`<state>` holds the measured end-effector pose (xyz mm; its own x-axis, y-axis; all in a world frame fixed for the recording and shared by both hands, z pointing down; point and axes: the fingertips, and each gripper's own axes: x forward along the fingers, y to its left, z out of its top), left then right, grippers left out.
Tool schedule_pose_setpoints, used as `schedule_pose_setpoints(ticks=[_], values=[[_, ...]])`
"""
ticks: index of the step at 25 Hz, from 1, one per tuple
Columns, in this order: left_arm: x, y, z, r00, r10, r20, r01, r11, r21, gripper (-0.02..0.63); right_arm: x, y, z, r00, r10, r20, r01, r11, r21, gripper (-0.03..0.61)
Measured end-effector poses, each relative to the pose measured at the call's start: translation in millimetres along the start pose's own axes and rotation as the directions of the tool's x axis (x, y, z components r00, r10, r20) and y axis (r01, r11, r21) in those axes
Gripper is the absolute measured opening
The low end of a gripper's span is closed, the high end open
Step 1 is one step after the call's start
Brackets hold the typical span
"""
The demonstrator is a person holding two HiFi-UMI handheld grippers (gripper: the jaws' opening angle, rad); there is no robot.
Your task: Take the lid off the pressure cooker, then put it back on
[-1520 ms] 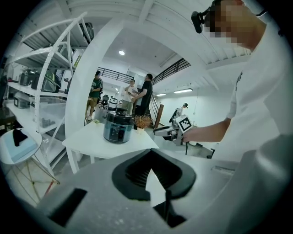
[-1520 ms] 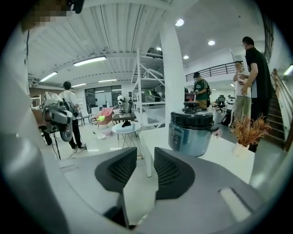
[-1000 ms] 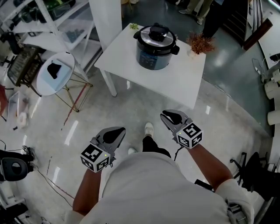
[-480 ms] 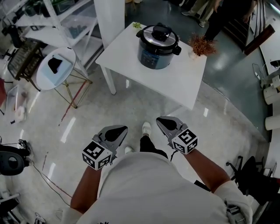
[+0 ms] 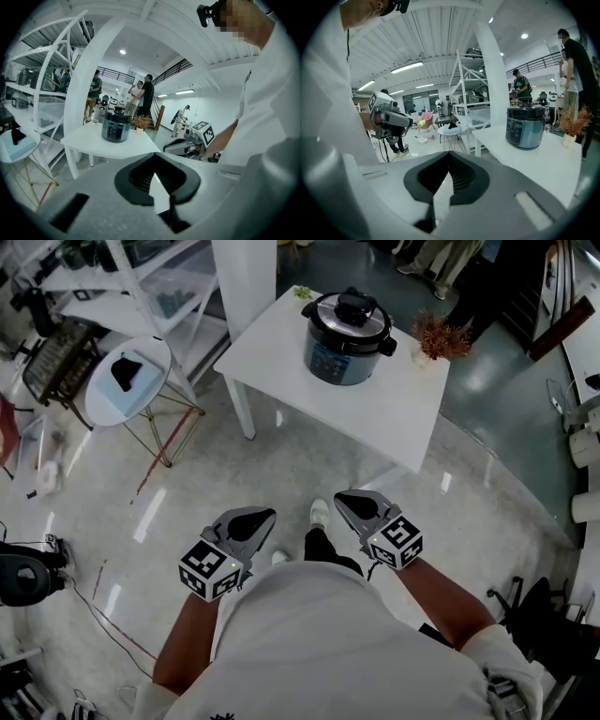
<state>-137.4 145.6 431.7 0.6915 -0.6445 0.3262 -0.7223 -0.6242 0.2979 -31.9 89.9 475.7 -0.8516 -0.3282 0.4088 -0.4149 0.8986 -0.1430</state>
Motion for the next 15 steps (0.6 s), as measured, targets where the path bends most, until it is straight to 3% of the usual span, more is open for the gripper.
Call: schedule_pose_setpoints(ticks=[15], values=[[-18.0,-5.8,-16.0,1.000,0.021,-0.002,-0.021,1.000,-0.019,0.006,4.7,25.3,-7.7,0.999,0.043,-0.022,-0.043,0.999,-0.022,0.014]])
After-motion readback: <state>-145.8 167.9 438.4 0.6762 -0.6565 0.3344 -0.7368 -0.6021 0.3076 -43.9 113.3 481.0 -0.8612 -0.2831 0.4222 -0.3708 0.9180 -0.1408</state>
